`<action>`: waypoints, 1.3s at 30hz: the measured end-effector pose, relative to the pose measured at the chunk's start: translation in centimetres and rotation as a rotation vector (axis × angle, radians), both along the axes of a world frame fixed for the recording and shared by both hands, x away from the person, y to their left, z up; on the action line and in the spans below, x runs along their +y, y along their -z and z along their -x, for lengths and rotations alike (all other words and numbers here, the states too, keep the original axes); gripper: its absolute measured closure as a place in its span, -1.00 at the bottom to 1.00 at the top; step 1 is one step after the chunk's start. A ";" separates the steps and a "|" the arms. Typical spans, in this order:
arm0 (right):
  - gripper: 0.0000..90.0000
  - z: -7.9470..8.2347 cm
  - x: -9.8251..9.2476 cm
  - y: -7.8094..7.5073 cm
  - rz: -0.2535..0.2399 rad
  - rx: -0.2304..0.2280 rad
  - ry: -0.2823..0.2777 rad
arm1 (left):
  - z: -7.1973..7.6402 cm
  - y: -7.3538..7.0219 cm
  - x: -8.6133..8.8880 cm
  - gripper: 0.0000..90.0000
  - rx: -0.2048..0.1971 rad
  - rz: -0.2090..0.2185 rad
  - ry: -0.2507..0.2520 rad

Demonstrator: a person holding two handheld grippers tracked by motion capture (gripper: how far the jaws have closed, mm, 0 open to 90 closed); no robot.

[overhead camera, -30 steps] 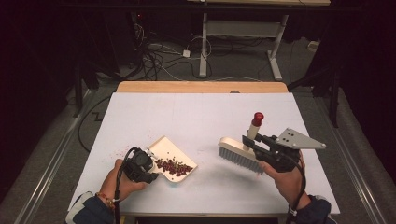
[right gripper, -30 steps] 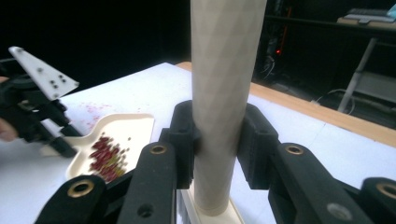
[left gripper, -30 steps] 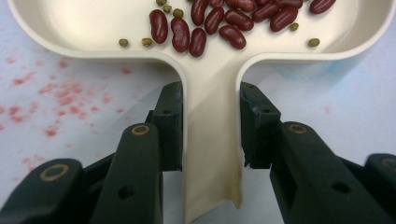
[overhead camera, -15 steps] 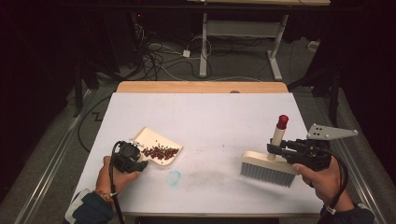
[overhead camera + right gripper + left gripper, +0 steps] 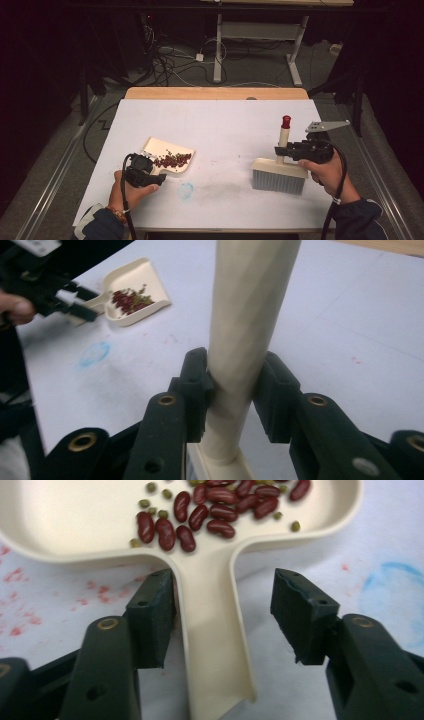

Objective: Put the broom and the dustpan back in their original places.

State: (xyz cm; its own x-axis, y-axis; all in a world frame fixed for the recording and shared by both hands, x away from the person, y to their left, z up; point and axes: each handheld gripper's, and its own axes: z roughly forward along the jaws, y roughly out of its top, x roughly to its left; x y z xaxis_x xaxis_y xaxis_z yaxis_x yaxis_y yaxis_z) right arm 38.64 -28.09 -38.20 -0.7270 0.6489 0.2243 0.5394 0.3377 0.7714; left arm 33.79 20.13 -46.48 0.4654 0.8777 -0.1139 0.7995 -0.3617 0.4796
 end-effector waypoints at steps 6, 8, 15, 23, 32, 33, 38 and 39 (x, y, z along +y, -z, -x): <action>0.44 -2.9 0.1 2.0 0.012 0.033 0.086 | 1.4 -0.2 0.0 -0.33 -0.076 -0.018 0.030; 0.41 -3.7 0.1 2.7 0.015 0.047 0.113 | 1.8 -0.3 0.1 -0.42 -0.124 -0.017 0.038; 0.37 -5.4 0.2 4.5 0.030 0.080 0.172 | 3.2 -1.0 0.6 -0.56 -0.298 0.017 0.097; 0.34 -5.8 0.7 5.0 0.076 0.063 0.188 | 3.6 -1.4 0.2 -0.56 -0.369 0.024 0.119; -0.02 -5.5 1.1 4.5 0.164 -0.097 0.270 | 3.8 -1.5 0.0 -0.56 -0.408 0.044 0.142; -0.01 -5.3 1.1 4.2 0.159 -0.124 0.273 | 3.8 -1.6 0.1 -0.56 -0.415 0.043 0.146; -0.12 -2.2 1.5 2.4 0.138 -0.316 0.231 | 4.0 -1.7 0.0 -0.57 -0.444 0.046 0.163; -0.14 -1.3 1.6 2.1 0.133 -0.358 0.224 | 4.1 -1.7 -0.1 -0.58 -0.451 0.044 0.170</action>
State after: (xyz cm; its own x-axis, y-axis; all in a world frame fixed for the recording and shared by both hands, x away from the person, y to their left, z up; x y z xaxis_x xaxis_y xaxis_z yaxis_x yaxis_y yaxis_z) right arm 39.98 -26.53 -40.30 -0.5821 0.8053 -0.1121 0.3174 0.3520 0.8805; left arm 29.72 20.04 -44.75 0.6136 0.7836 0.0974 0.4393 -0.4413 0.7825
